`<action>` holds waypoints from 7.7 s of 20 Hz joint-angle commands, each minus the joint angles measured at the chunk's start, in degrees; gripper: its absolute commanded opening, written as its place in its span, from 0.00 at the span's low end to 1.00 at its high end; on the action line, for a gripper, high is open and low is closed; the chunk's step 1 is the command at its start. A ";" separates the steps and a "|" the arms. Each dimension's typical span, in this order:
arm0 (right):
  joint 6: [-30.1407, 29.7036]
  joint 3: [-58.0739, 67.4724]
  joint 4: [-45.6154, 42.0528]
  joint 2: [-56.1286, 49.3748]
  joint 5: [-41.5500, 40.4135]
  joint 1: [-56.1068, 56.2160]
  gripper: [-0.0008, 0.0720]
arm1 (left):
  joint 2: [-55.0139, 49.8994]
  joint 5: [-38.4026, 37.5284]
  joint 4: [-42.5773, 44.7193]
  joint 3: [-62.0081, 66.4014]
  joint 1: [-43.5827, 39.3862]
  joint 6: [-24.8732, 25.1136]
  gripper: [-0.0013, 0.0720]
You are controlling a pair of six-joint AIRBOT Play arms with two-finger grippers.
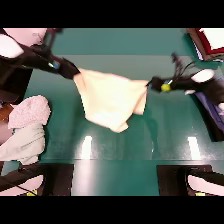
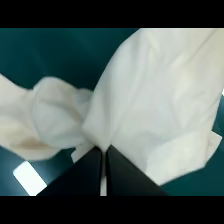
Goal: Fold the shirts.
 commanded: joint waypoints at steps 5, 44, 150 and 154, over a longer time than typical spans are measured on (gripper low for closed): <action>3.54 23.26 -11.04 19.32 10.21 -2.27 0.02 | 14.60 -7.26 0.44 23.69 0.02 -0.83 0.05; 11.78 11.65 -19.78 -3.67 19.80 -6.73 0.02 | 1.68 8.70 -23.32 -47.76 12.85 -3.43 0.75; 4.07 -3.17 -13.49 15.47 25.99 -26.29 0.43 | 4.81 14.34 -14.80 -55.82 17.51 -3.93 0.25; 4.04 -4.68 -22.12 15.87 32.61 -27.30 0.43 | 5.73 11.26 -14.60 -50.90 17.53 -3.82 0.05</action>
